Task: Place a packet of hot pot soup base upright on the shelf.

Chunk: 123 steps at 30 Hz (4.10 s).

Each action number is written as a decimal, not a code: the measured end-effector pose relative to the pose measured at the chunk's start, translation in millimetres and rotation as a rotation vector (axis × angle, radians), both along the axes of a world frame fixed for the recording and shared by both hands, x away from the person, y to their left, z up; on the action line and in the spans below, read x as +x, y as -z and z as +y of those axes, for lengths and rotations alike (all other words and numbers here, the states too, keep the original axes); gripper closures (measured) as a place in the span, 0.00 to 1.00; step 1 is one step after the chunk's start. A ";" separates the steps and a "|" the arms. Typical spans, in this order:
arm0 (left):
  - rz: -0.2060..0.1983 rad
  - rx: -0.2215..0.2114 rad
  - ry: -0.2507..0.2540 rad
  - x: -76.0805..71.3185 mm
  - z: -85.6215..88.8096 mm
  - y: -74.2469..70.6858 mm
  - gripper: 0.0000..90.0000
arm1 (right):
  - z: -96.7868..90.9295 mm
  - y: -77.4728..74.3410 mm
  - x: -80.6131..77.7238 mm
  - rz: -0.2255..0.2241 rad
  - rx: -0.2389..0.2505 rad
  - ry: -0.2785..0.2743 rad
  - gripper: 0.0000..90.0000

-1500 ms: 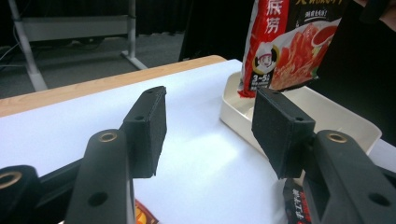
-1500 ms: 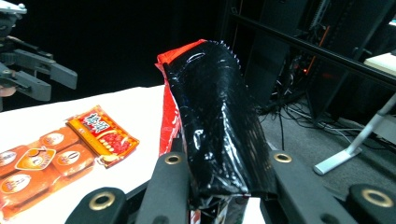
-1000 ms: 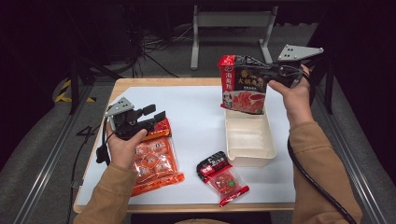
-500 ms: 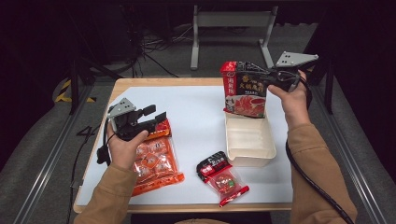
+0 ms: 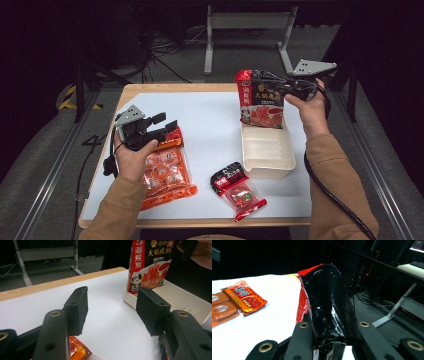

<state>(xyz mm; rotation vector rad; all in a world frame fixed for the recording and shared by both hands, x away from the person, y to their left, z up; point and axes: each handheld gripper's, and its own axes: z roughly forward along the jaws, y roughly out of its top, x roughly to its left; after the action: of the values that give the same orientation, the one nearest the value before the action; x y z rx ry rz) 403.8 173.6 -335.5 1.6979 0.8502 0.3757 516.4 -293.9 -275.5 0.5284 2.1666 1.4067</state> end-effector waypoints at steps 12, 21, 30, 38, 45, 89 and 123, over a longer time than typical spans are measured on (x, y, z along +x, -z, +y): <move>0.007 0.004 0.000 -0.5 -0.1 0.9 0.49 | 1.6 15.8 0.8 0.023 0.000 -0.007 0.83; 0.010 0.008 -0.001 0.0 -0.1 1.5 0.48 | -3.1 31.4 0.5 0.061 0.003 0.000 0.82; 0.010 0.011 -0.001 0.0 -0.3 2.1 0.48 | -10.2 38.0 -1.9 0.094 0.008 0.017 0.81; 0.018 0.009 0.000 0.4 -0.1 3.6 0.48 | -19.6 45.0 -5.1 0.122 0.038 0.041 0.80; 0.022 0.013 -0.001 0.7 0.9 4.3 0.48 | -25.9 50.6 -6.4 0.140 0.041 0.064 0.81; 0.008 0.072 -0.051 -6.5 49.3 10.1 0.39 | -60.4 26.7 -78.7 0.114 0.100 0.223 0.39; 0.026 0.187 -0.097 4.0 82.0 19.0 0.35 | -49.9 49.8 -118.7 0.164 0.096 0.163 0.33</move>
<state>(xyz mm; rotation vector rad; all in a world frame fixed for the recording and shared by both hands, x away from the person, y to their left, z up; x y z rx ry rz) 407.9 255.6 -354.5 1.8406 0.9430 0.5135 397.7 -343.8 -325.3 0.8636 2.1335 1.4262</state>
